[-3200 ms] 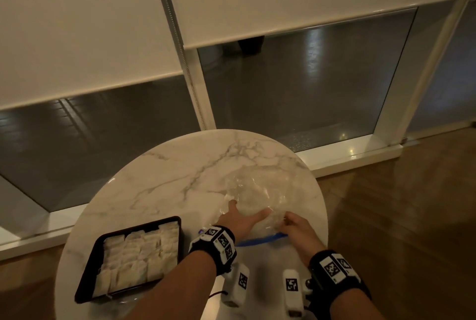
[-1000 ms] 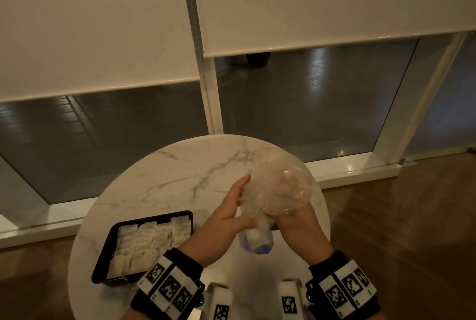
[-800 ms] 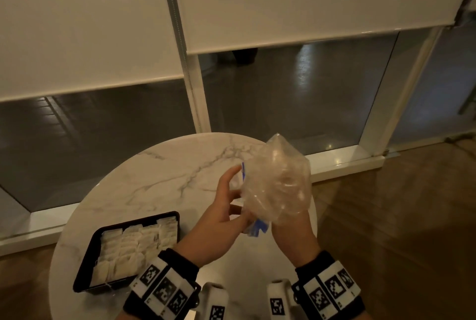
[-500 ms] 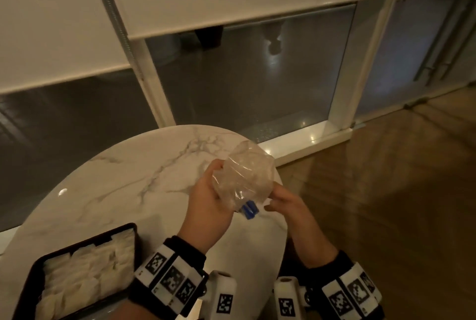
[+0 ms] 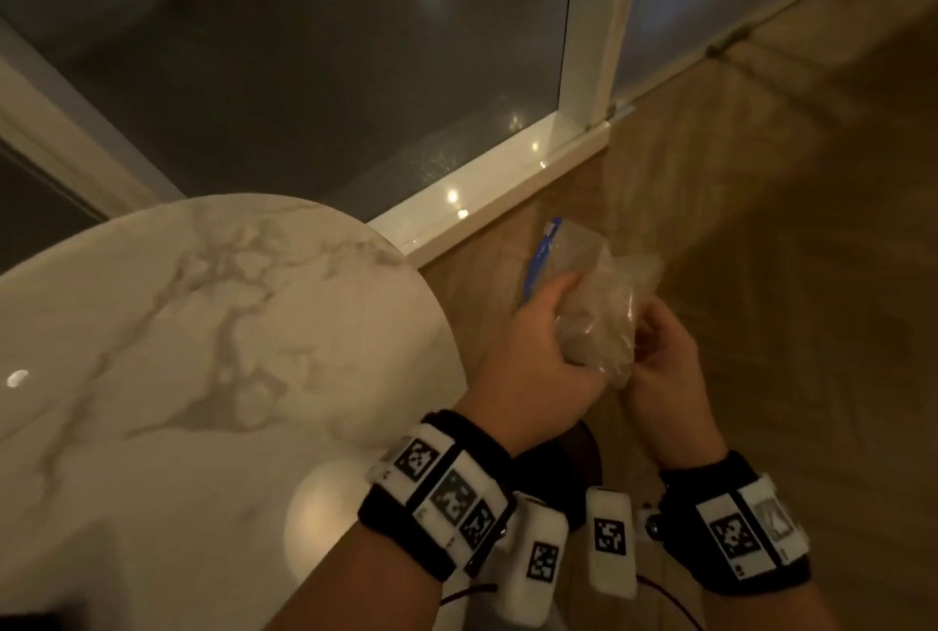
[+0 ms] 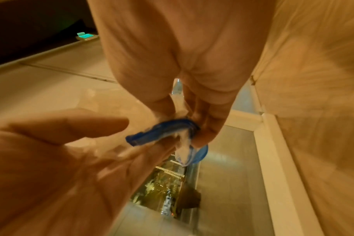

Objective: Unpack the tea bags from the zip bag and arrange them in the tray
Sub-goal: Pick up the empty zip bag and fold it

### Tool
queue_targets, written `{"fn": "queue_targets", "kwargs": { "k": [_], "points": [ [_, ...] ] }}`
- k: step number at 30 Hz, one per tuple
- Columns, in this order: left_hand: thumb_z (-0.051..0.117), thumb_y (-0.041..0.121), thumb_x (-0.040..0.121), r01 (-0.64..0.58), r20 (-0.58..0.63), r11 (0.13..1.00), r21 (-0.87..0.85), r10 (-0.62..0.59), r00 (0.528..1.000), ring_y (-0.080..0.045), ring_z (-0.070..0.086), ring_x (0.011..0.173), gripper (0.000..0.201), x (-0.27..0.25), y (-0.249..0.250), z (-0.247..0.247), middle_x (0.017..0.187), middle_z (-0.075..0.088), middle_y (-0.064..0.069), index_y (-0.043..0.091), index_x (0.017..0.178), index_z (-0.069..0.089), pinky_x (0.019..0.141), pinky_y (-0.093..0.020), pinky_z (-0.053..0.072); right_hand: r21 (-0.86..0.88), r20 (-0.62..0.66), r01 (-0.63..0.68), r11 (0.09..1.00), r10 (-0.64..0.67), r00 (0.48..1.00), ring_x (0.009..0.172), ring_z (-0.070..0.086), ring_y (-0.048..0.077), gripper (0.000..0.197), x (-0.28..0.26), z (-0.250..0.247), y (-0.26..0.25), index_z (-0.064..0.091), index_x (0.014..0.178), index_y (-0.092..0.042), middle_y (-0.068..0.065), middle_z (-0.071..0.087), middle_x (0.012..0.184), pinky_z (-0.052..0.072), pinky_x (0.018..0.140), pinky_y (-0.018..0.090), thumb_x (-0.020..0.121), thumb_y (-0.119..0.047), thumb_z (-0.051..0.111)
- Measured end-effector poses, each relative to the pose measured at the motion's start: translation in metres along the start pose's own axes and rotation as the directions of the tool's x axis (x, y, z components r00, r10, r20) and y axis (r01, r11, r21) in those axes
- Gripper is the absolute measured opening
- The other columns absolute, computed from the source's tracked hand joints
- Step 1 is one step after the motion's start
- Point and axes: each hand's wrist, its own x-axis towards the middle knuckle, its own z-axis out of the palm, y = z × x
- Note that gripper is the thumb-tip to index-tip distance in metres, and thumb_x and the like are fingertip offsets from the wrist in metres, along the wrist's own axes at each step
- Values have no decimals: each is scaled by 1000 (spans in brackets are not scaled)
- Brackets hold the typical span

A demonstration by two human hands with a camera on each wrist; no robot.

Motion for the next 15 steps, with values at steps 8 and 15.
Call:
{"fn": "queue_targets", "kwargs": {
  "k": [8,15],
  "points": [
    [73,15,82,136,132,986,93,-147,980,-9,64,106,72,76,-65,64,122,65,4,27,146,41,92,-28,57,-117,-173,-72,990,51,984,85,68,10,49,36,-57,89,53,115,-5,-3,71,97,56,71,21,76,22,68],
    [70,36,86,24,454,835,550,-323,830,-24,65,98,46,128,-126,77,112,65,-6,20,126,54,84,-43,58,-147,-192,-296,944,267,944,79,69,23,49,19,-88,167,55,110,-22,5,71,97,57,57,34,84,20,61]
  ]
}}
